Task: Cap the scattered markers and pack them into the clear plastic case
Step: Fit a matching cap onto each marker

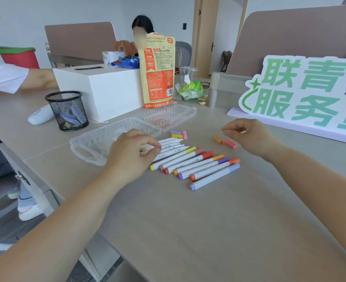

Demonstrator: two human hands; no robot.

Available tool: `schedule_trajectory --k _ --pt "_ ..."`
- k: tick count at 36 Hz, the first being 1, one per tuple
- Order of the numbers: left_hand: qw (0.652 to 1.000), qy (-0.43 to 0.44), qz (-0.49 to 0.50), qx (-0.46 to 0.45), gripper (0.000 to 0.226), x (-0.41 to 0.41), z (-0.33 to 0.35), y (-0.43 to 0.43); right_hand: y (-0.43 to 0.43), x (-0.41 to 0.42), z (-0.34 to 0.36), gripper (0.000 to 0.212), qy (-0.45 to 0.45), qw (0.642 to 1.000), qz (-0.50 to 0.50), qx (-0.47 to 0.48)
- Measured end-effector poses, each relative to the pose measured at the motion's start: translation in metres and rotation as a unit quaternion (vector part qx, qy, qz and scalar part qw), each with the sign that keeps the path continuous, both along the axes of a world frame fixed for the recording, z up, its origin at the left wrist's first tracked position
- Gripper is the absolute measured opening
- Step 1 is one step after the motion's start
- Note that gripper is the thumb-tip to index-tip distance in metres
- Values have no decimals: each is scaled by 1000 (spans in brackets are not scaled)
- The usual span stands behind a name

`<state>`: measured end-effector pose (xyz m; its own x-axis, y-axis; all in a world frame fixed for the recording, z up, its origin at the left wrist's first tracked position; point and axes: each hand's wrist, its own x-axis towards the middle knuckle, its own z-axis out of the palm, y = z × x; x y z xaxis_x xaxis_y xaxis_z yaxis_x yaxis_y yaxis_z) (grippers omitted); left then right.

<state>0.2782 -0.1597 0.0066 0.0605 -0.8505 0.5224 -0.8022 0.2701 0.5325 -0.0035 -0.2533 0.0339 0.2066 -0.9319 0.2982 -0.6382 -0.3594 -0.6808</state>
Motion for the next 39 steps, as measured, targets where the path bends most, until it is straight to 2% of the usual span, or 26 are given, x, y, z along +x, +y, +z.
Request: schedule_trajectory --k 5,10,19,23,26,29,30,34,37,39 --pt "997 -56 36 45 8 5 8 -6 -14 12 5 13 -6 999 -26 40" --pt "998 -39 17 38 10 2 -2 -7 -21 25 5 16 8 998 -16 52" --pt "999 -32 23 28 10 5 -5 -9 -35 73 10 14 98 993 52 38" --pt "999 38 19 -21 13 15 -5 -6 -42 96 3 20 121 988 92 34" --pt "994 94 28 -42 13 18 -3 -2 -51 106 -1 17 166 979 108 41" --pt "989 137 39 -28 3 18 -2 0 -58 111 -3 41 260 959 115 6" --pt "988 145 39 -27 3 17 -2 0 -60 113 -3 43 278 954 109 -7" --pt "990 134 39 -36 5 13 -2 1 -60 115 -1 21 296 950 84 -43" --pt "991 120 33 -55 8 14 -3 1 -64 115 -3 23 307 946 91 -57" --pt "990 117 30 -71 11 14 -3 1 -66 114 -4 16 303 946 91 -63"
